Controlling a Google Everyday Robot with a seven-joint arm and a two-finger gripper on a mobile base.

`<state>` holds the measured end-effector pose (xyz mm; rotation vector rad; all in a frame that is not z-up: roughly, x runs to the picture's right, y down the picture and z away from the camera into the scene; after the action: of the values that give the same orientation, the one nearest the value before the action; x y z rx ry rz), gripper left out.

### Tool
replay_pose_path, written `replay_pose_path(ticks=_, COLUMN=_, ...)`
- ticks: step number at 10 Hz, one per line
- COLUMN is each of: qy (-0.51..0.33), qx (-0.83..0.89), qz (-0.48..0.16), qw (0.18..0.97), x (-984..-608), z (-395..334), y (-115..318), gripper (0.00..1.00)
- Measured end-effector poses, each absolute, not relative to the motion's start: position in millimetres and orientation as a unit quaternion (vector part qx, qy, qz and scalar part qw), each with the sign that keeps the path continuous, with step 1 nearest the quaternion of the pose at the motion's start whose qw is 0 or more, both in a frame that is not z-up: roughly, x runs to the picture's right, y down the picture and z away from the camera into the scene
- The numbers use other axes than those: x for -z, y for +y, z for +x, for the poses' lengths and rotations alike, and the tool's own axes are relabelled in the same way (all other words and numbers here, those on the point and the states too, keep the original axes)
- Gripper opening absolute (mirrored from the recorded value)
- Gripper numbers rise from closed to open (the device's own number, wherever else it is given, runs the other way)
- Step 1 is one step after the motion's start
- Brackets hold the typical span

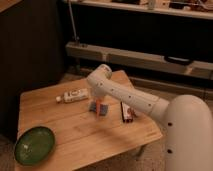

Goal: Place the pepper on the white sponge

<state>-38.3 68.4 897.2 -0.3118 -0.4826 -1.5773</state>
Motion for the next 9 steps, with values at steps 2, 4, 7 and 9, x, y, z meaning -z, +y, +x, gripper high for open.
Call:
replay_pose_path(ticks=2, qy=-0.226, qx=0.697, qz=-0.147, qw=0.665, x=-897.4, z=-37.6, y=75.7, gripper=0.16)
replay_pose_path(ticks=4, qy=-0.232, qx=0.696, qz=-0.154, qw=0.662, x=-897.5, z=-38.0, y=79.5, gripper=0.36)
replay_pose_path(ticks=7, qy=-0.232, qx=0.695, qz=-0.154, qw=0.662, x=-896.5, z=-38.7, y=77.5, gripper=0.68)
replay_pose_path(ticks=9, qy=-0.232, qx=0.695, qz=-0.154, qw=0.662, x=-896.2, z=-40.4, y=76.5, gripper=0.8)
